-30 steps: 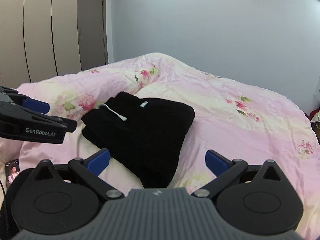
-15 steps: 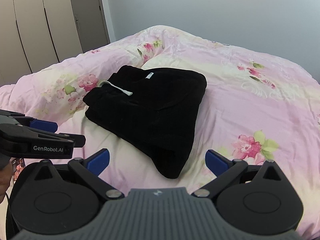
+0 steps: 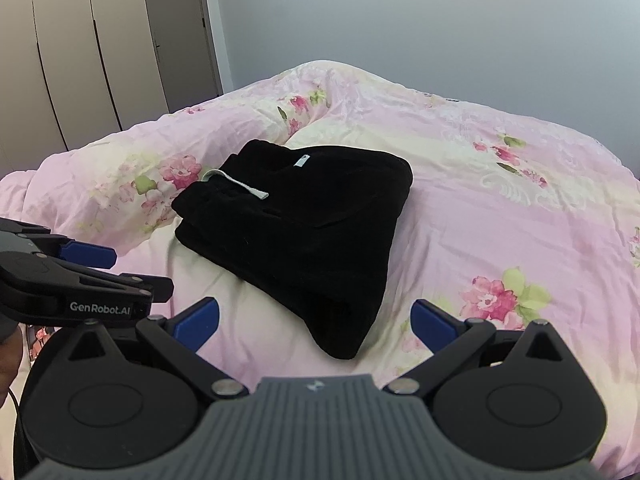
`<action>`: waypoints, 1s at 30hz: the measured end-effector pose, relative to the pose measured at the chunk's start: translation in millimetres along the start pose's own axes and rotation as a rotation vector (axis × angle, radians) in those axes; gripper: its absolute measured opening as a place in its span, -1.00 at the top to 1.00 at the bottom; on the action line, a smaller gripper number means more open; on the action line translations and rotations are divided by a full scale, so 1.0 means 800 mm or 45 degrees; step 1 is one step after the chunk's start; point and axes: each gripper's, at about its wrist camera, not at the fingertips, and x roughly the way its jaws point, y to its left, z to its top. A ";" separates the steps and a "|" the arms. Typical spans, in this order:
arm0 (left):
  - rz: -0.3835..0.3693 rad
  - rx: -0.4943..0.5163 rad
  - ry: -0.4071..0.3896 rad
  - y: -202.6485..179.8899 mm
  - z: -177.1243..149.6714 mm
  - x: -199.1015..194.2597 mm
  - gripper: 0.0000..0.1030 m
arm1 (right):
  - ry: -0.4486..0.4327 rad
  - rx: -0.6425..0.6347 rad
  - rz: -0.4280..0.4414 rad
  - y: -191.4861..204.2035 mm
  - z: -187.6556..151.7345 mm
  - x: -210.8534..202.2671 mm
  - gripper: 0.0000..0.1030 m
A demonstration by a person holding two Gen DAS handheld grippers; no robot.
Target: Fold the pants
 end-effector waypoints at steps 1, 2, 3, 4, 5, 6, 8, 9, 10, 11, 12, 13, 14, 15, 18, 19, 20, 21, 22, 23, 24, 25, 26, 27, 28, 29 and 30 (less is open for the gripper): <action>-0.001 -0.002 -0.002 0.000 0.001 -0.001 -0.57 | 0.000 -0.001 0.001 0.000 0.000 0.000 -0.91; -0.001 -0.004 -0.004 0.000 0.001 -0.001 -0.57 | 0.000 -0.001 0.003 0.000 0.000 -0.001 -0.91; 0.000 -0.003 -0.004 0.000 0.001 -0.001 -0.57 | -0.001 0.000 0.006 0.000 -0.001 -0.001 -0.91; 0.001 0.000 -0.005 -0.001 0.002 -0.001 -0.57 | -0.002 0.000 0.009 0.000 -0.001 -0.002 -0.91; 0.002 0.002 -0.006 -0.001 0.001 -0.001 -0.57 | -0.002 -0.001 0.011 0.000 -0.001 -0.002 -0.91; 0.002 0.003 -0.007 -0.001 0.002 -0.001 -0.57 | -0.001 -0.003 0.012 0.000 -0.001 -0.002 -0.91; 0.001 0.003 -0.007 -0.001 0.002 -0.001 -0.57 | 0.000 -0.004 0.014 0.000 -0.001 -0.002 -0.91; 0.002 0.004 -0.008 -0.001 0.002 -0.001 -0.57 | 0.000 -0.004 0.015 0.000 0.000 -0.002 -0.91; 0.005 0.005 -0.007 -0.001 0.002 -0.001 -0.57 | 0.001 -0.003 0.016 0.000 0.000 -0.002 -0.91; 0.009 0.007 -0.007 -0.002 0.002 -0.001 -0.57 | 0.000 -0.003 0.017 0.000 -0.001 -0.002 -0.91; 0.013 0.010 -0.008 -0.002 0.002 -0.002 -0.57 | -0.001 -0.003 0.019 0.000 -0.001 -0.002 -0.91; 0.015 0.013 -0.008 -0.002 0.003 -0.002 -0.57 | -0.001 -0.003 0.020 -0.001 -0.001 -0.002 -0.91; 0.016 0.015 -0.007 -0.003 0.003 -0.001 -0.57 | -0.001 -0.003 0.021 -0.001 -0.001 -0.003 -0.91; 0.015 0.015 -0.007 -0.003 0.003 -0.002 -0.57 | -0.001 -0.003 0.023 -0.001 -0.001 -0.003 -0.91; 0.011 0.015 -0.009 -0.003 0.003 -0.002 -0.57 | 0.000 -0.003 0.021 -0.001 -0.001 -0.002 -0.91; 0.012 0.015 -0.010 -0.003 0.003 -0.002 -0.57 | 0.002 -0.004 0.021 -0.001 -0.001 -0.002 -0.91; 0.013 0.015 -0.012 -0.003 0.003 -0.002 -0.57 | 0.003 -0.005 0.023 -0.001 -0.001 -0.003 -0.91; 0.015 0.014 -0.012 -0.003 0.003 -0.003 -0.57 | 0.003 -0.006 0.024 -0.001 -0.001 -0.003 -0.91; 0.015 0.014 -0.013 -0.002 0.003 -0.003 -0.57 | 0.004 -0.007 0.025 0.000 -0.001 -0.003 -0.91; 0.015 0.014 -0.014 -0.002 0.003 -0.003 -0.57 | 0.003 -0.007 0.025 0.000 -0.001 -0.003 -0.91; 0.015 0.014 -0.014 -0.002 0.003 -0.003 -0.57 | 0.001 -0.008 0.026 0.000 -0.002 -0.004 -0.91; 0.015 0.015 -0.014 -0.002 0.003 -0.003 -0.57 | 0.001 -0.009 0.026 0.000 -0.002 -0.004 -0.91; 0.015 0.015 -0.016 -0.002 0.003 -0.004 -0.57 | 0.000 -0.010 0.027 0.001 -0.002 -0.005 -0.91; 0.014 0.016 -0.018 0.000 0.003 -0.004 -0.57 | -0.002 -0.011 0.028 0.001 -0.002 -0.005 -0.91; 0.014 0.015 -0.020 0.000 0.004 -0.005 -0.57 | -0.003 -0.014 0.029 0.002 -0.002 -0.006 -0.91; 0.014 0.015 -0.022 0.001 0.004 -0.006 -0.57 | -0.005 -0.016 0.030 0.002 -0.002 -0.006 -0.91; 0.014 0.014 -0.023 0.001 0.004 -0.006 -0.57 | -0.007 -0.017 0.030 0.003 -0.001 -0.007 -0.91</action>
